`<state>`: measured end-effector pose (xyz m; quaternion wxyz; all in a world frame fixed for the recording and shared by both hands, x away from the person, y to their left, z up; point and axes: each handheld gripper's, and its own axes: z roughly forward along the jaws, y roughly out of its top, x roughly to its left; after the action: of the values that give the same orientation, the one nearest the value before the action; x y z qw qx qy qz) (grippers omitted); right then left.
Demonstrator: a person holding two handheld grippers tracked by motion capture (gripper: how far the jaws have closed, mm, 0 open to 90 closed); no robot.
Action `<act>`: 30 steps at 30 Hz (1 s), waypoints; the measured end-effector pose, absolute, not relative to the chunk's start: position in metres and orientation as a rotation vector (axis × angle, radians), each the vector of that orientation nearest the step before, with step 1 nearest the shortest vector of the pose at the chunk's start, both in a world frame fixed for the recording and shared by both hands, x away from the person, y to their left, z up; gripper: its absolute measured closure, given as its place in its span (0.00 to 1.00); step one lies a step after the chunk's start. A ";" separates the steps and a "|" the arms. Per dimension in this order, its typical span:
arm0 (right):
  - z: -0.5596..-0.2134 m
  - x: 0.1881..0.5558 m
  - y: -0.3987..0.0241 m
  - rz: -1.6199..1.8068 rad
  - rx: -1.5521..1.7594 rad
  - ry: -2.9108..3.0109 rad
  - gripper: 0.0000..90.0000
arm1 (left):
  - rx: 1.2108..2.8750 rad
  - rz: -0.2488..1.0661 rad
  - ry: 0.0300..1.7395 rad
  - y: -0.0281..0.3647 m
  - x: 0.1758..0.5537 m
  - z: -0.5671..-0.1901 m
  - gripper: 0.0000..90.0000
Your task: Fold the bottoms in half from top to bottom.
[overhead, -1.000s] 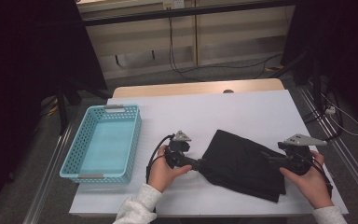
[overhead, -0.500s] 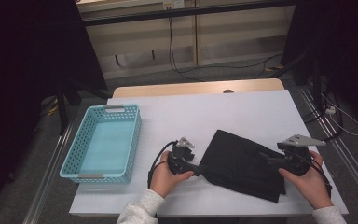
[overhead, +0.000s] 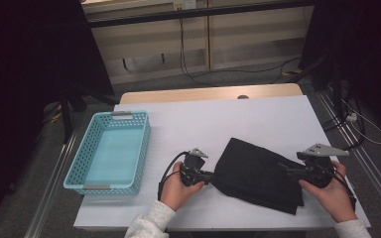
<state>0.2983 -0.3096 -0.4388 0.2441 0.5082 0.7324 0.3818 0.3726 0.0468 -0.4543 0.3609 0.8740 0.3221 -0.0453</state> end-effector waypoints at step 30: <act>-0.437 0.291 -0.307 1.087 1.384 1.969 0.21 | 2.287 -0.104 0.947 0.075 0.464 -0.431 0.91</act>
<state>0.2910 -0.3073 -0.4366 0.2477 0.5077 0.7223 0.3989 0.4639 0.0753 -0.4314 0.3259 0.8728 0.3612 -0.0398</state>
